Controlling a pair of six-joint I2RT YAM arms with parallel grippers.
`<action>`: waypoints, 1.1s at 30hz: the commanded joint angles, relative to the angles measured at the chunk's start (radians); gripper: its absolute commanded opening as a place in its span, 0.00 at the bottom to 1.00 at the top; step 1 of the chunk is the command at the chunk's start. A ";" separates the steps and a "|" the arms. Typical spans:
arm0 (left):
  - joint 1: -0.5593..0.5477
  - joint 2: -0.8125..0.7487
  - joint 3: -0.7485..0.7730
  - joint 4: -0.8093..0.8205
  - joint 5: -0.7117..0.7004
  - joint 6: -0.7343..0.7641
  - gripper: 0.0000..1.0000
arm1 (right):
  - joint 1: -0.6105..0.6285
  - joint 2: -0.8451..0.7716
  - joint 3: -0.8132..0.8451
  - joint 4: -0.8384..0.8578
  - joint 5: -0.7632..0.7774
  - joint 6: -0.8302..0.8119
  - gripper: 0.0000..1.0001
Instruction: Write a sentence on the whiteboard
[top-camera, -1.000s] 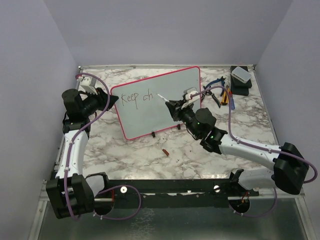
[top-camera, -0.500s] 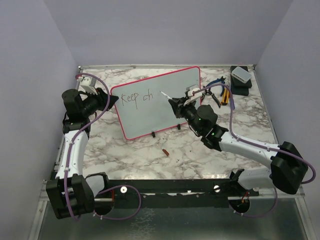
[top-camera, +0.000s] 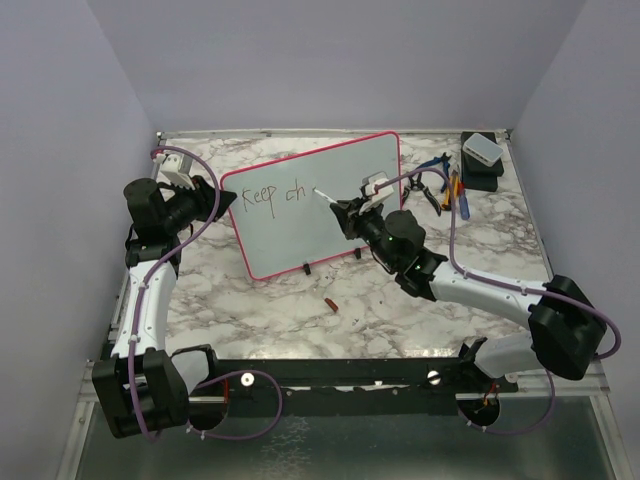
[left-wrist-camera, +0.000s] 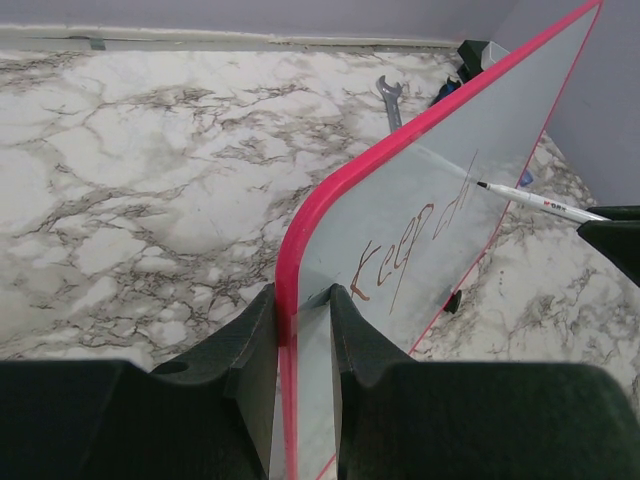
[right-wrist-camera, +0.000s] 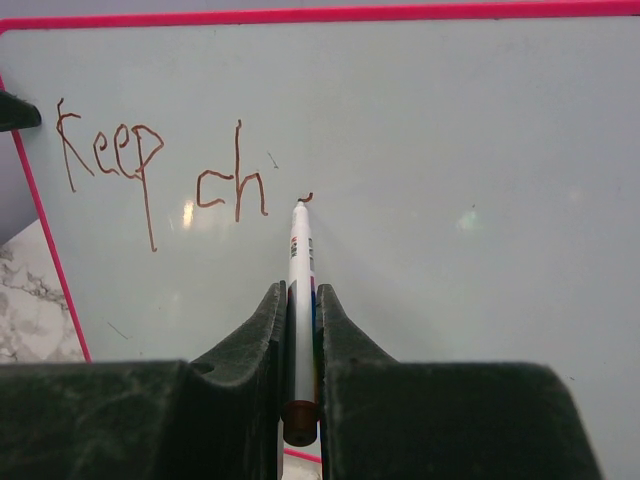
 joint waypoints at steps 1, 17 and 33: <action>0.002 -0.009 -0.018 -0.025 -0.001 0.011 0.12 | -0.002 0.022 0.032 0.027 -0.007 -0.007 0.01; 0.002 -0.009 -0.015 -0.025 -0.001 0.012 0.12 | -0.002 0.048 0.035 0.028 -0.064 -0.025 0.01; 0.002 -0.004 -0.013 -0.025 -0.001 0.014 0.12 | -0.002 0.032 -0.026 -0.018 -0.030 -0.002 0.01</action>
